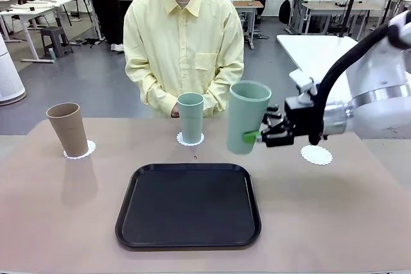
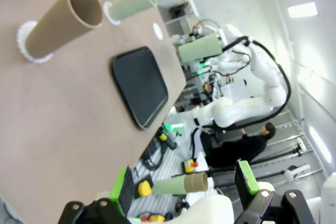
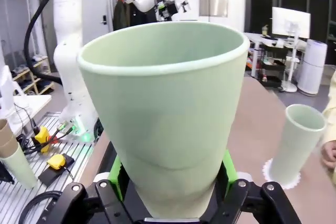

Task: Place coasters on the table and set cups on them.
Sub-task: Take one Reusable plastic cup from the Flat Tray and place it on a coaster set by the human.

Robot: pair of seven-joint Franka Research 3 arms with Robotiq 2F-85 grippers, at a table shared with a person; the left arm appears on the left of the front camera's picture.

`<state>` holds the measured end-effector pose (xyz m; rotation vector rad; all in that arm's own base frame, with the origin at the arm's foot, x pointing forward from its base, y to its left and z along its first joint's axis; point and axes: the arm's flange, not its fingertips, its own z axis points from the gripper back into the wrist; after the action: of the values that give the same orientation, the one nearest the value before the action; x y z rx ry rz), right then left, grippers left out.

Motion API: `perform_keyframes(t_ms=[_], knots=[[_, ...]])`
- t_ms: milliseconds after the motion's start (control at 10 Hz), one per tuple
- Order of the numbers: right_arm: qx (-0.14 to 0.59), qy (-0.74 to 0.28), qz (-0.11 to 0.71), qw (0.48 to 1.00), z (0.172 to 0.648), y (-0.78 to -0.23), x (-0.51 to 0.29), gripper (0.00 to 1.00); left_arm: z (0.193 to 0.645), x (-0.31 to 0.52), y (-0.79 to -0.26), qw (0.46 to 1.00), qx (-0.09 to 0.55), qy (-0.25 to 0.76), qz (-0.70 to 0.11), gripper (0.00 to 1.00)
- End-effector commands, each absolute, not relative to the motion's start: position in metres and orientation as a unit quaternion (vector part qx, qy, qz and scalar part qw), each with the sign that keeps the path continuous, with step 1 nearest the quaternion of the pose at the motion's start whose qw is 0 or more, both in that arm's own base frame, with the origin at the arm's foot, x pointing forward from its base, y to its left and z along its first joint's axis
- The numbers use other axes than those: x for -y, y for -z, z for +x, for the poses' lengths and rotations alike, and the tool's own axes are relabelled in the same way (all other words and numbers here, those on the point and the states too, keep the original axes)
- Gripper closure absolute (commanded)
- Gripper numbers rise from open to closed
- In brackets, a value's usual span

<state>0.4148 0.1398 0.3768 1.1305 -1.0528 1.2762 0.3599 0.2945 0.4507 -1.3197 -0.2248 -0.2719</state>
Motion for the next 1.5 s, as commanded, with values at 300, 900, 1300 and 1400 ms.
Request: perform_keyframes(t_ms=[300, 900, 1300, 1400], knots=[[0.440, -0.528, 0.452, 0.568, 0.410, -0.406, -0.134, 0.78, 0.359, -0.296, -0.452, 0.778, 0.104, 0.122, -0.608, 0.00], [0.444, -0.512, 0.397, 0.619, 0.442, -0.414, -0.054, 0.19, 0.359, -0.296, -0.452, 0.778, 0.104, 0.122, -0.608, 0.00], [0.479, -0.471, 0.374, 0.639, 0.479, -0.422, 0.060, 0.19, 0.359, -0.296, -0.452, 0.778, 0.104, 0.122, -0.608, 0.00], [0.489, -0.461, 0.383, 0.634, 0.485, -0.420, 0.079, 0.19, 0.359, -0.296, -0.452, 0.778, 0.104, 0.122, -0.608, 0.00]])
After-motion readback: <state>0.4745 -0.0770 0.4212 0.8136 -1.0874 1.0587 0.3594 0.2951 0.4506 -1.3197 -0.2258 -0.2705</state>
